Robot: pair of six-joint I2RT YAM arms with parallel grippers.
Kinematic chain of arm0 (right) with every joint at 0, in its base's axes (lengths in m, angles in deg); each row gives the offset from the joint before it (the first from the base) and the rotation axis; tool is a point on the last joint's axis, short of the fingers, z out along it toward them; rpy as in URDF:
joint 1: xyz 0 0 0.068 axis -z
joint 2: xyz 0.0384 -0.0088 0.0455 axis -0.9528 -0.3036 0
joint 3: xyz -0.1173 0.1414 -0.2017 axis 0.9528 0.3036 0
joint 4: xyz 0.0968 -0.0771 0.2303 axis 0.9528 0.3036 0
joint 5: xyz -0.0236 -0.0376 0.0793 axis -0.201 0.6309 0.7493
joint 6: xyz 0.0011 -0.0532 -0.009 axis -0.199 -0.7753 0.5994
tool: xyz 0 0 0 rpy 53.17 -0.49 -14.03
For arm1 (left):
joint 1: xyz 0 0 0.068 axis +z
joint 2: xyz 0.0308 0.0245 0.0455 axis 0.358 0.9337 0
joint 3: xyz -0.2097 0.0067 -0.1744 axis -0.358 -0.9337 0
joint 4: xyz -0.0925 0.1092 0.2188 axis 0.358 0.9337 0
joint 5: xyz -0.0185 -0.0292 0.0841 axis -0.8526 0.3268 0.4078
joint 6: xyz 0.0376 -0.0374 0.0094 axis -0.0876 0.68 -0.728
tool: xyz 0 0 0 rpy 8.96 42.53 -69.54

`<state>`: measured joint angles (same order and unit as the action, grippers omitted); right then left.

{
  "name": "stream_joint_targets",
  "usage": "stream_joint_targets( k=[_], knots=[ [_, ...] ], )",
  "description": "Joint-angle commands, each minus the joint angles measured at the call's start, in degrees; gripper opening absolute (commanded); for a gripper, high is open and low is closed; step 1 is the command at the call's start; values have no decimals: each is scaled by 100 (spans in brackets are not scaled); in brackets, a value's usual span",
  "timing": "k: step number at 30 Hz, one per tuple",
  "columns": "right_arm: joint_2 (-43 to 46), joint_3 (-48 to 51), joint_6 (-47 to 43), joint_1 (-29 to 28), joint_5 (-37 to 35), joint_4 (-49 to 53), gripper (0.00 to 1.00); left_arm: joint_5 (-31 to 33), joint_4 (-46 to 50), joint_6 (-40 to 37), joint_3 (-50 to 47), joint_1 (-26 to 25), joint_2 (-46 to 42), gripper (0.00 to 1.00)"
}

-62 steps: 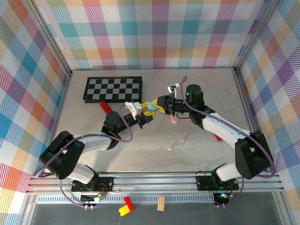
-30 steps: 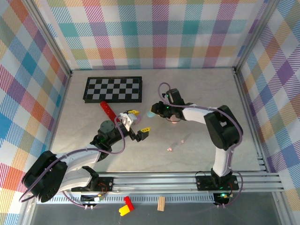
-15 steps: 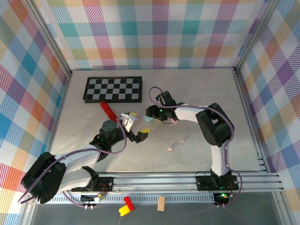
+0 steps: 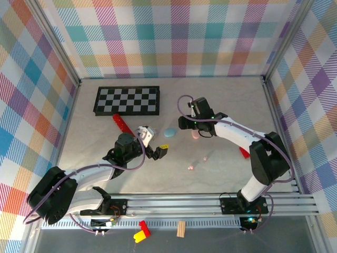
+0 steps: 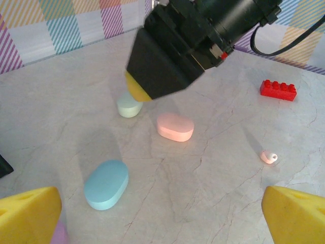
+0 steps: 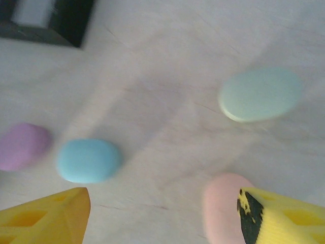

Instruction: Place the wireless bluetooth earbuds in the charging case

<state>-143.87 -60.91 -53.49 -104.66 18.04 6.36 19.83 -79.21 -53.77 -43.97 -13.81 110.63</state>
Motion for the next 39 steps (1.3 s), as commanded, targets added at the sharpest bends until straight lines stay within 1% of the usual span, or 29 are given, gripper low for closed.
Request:
stream_joint_targets(
  k=[1, 5, 8, 12, 14, 23, 27, 30, 33, 35, 36, 39],
  knots=[
    [-161, 30, -811, 15, -698, 887, 74, -72, -72, -37, 102, 33, 55, 100],
    [-490, -139, -871, 61, -529, 1154, 69, -72, -92, -37, 83, 33, 42, 100],
    [-684, -207, -846, 82, -363, 1184, 66, -71, -68, -43, 66, 33, 15, 100],
    [-888, -254, -829, 95, -317, 1162, 64, -63, -46, -54, 48, 33, -10, 100],
    [-959, -272, -815, 105, -295, 1107, 61, -72, -48, -54, 57, 33, 9, 100],
    [-1174, -444, -809, 149, -326, 1038, 52, -116, -56, -54, 102, 33, 66, 100],
    [-1198, -468, -824, 166, -334, 1049, 45, -116, -47, -50, 111, 34, 70, 100],
    [-1153, -449, -854, 176, -336, 1065, 42, -124, -31, -52, 128, 41, 60, 100],
    [-1147, -399, -947, 185, -312, 1030, 43, -132, -15, -54, 137, 48, 58, 100],
    [-1218, -424, -975, 193, -308, 1038, 47, -141, -7, -47, 147, 51, 61, 100],
    [-1238, -433, -977, 192, -293, 1047, 48, -146, -8, -46, 147, 52, 58, 100],
    [-1300, -448, -956, 193, -273, 1009, 47, -160, -4, -21, 137, 51, 49, 100]
  ],
)
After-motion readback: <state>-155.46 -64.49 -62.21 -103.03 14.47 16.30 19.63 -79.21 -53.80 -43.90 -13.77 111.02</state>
